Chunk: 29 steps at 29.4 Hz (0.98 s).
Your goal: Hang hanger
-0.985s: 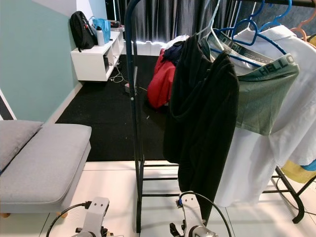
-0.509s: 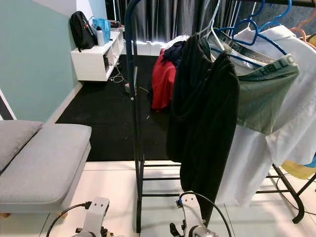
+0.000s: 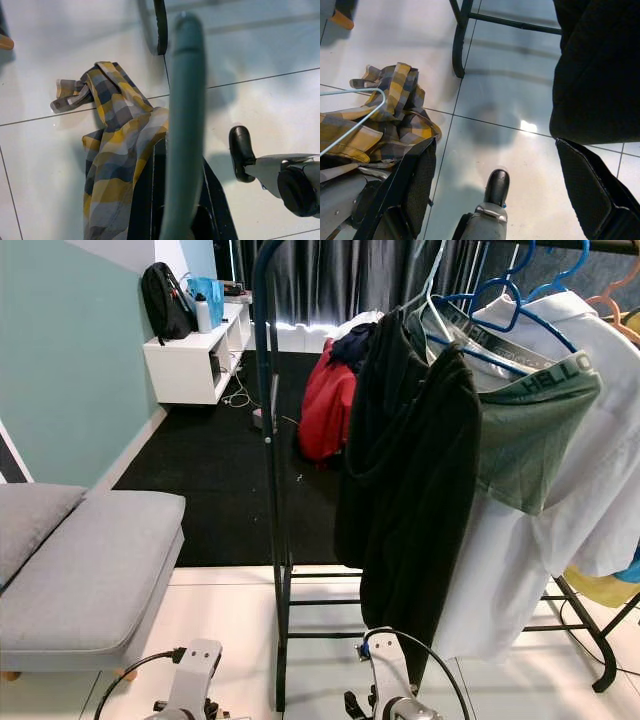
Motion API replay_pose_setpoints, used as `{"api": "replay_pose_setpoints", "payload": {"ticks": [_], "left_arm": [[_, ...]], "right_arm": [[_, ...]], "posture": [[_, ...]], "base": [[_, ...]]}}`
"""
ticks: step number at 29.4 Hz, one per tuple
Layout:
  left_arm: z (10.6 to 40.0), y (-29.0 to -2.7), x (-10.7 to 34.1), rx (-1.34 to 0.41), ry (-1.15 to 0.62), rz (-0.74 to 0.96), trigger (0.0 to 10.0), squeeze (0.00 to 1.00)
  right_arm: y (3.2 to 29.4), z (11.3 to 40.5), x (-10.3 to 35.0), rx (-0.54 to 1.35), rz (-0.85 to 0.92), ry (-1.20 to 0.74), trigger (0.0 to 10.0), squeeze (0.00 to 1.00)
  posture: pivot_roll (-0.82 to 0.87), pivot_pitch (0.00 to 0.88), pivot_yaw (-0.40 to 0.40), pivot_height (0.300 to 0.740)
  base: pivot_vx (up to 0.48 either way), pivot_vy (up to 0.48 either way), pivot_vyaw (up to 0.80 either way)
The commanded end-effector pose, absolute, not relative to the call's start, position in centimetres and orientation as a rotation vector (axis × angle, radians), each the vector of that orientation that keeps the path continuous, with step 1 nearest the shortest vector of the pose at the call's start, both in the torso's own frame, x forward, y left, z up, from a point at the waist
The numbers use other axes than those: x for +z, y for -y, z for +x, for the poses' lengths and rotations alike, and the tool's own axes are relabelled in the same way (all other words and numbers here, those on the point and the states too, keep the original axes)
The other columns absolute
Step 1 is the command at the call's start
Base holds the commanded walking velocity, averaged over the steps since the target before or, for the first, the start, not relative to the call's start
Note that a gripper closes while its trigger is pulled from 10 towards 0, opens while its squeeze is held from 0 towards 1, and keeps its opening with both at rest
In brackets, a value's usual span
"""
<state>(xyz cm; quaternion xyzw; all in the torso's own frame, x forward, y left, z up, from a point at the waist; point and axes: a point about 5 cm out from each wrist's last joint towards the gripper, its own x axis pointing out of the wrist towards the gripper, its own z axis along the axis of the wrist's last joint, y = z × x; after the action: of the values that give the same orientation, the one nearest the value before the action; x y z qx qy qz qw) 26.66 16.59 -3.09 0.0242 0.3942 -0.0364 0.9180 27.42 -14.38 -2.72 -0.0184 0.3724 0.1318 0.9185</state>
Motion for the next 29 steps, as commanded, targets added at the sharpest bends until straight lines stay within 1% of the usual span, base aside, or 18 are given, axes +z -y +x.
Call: {"api": "replay_pose_setpoints", "payload": {"ticks": [1,15,20,22,23,26,27,29], "left_arm": [[26.36,-16.33,-3.42,-0.083,-0.842,0.040,10.0,0.00],[26.37,-16.48,-3.41,-0.084,-0.843,0.044,10.0,0.00],[26.21,-16.30,-3.54,-0.094,-0.847,0.045,10.0,0.00],[26.22,-16.27,-3.54,-0.096,-0.848,0.045,10.0,0.00],[26.24,-16.23,-3.52,-0.099,-0.846,0.049,10.0,0.00],[26.17,-16.14,-3.58,-0.105,-0.847,0.060,10.0,0.00],[26.04,-16.12,-3.68,-0.105,-0.851,0.052,10.0,0.00],[25.95,-16.11,-3.74,-0.105,-0.853,0.046,10.0,0.00]], "right_arm": [[14.57,27.20,-2.95,0.259,-0.034,-0.788,10.0,0.00],[14.44,27.28,-2.90,0.263,-0.035,-0.788,10.0,0.00],[14.57,27.22,-2.92,0.271,-0.049,-0.790,10.0,0.00],[14.60,27.25,-2.90,0.274,-0.054,-0.790,10.0,0.00],[14.65,27.32,-2.83,0.277,-0.062,-0.788,10.0,0.00],[14.78,27.28,-2.84,0.288,-0.082,-0.790,10.0,0.00],[14.79,27.14,-2.95,0.282,-0.072,-0.790,10.0,0.00],[14.80,27.04,-3.02,0.277,-0.063,-0.790,10.0,0.00]], "posture": [[0.07,0.090,-0.028,0.740],[0.07,0.096,-0.024,0.740],[0.07,0.080,-0.001,0.740],[0.07,0.080,-0.001,0.740],[0.07,0.098,0.007,0.740],[0.07,0.096,0.015,0.740],[0.07,0.068,0.024,0.740],[0.07,0.068,0.024,0.740]], "base": [[0.000,0.000,0.00],[0.000,0.000,0.00],[0.000,0.000,0.00],[0.000,0.000,0.00],[0.000,0.000,0.00],[0.000,0.000,0.00],[0.000,0.000,0.00],[0.000,0.000,0.00]]}}
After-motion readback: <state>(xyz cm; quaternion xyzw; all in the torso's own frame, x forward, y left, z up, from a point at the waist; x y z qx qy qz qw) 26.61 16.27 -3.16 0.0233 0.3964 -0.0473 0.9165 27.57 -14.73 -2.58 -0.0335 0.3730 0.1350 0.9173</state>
